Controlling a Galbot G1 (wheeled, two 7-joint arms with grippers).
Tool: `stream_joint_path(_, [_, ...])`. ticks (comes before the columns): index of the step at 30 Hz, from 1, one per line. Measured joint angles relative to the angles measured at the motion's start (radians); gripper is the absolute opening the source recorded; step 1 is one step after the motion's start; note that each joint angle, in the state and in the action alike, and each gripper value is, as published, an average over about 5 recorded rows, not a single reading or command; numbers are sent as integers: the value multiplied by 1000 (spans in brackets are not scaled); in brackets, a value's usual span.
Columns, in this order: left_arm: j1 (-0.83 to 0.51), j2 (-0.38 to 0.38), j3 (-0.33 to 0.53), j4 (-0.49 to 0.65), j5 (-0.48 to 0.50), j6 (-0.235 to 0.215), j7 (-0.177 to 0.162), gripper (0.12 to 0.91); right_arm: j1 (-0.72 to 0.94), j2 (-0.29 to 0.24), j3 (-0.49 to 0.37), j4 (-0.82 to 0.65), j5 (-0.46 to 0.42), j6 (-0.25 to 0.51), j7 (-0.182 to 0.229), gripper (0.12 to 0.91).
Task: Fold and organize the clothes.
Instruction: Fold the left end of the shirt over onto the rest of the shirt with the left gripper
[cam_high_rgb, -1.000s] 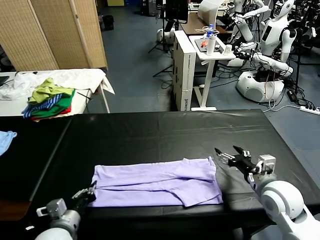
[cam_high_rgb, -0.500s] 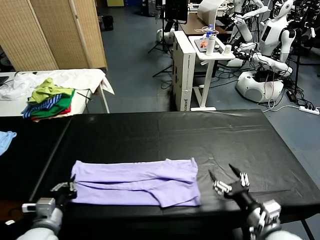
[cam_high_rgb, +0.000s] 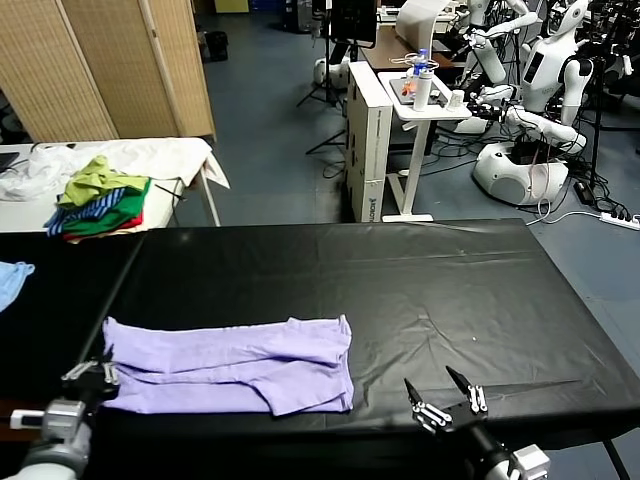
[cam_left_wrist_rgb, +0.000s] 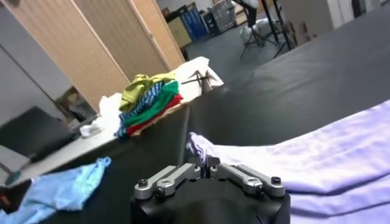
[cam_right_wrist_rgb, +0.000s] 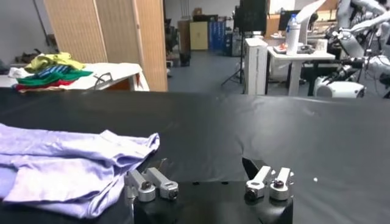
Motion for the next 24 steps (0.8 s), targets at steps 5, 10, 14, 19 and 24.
stream_joint_path(5, [-31,-70,102,-86,-123,45,-37,181,-19,8,14,-12,-15,6,-1,907])
stream_joint_path(10, [-69,-126,207,-112,-245,68,-71,181,-29,21,18,-34,-44,15,-3,907])
stream_joint_path(14, [-96,-156,288,-105,-284,73,-88,181,-32,35,8,-50,-66,19,-4,907])
stream_joint_path(19, [-122,-193,387,-74,-253,68,-92,181,-31,45,-6,-65,-83,19,-4,907])
stream_joint_path(24, [-142,-238,468,-34,-227,66,-95,181,-26,46,-14,-78,-89,19,-4,907])
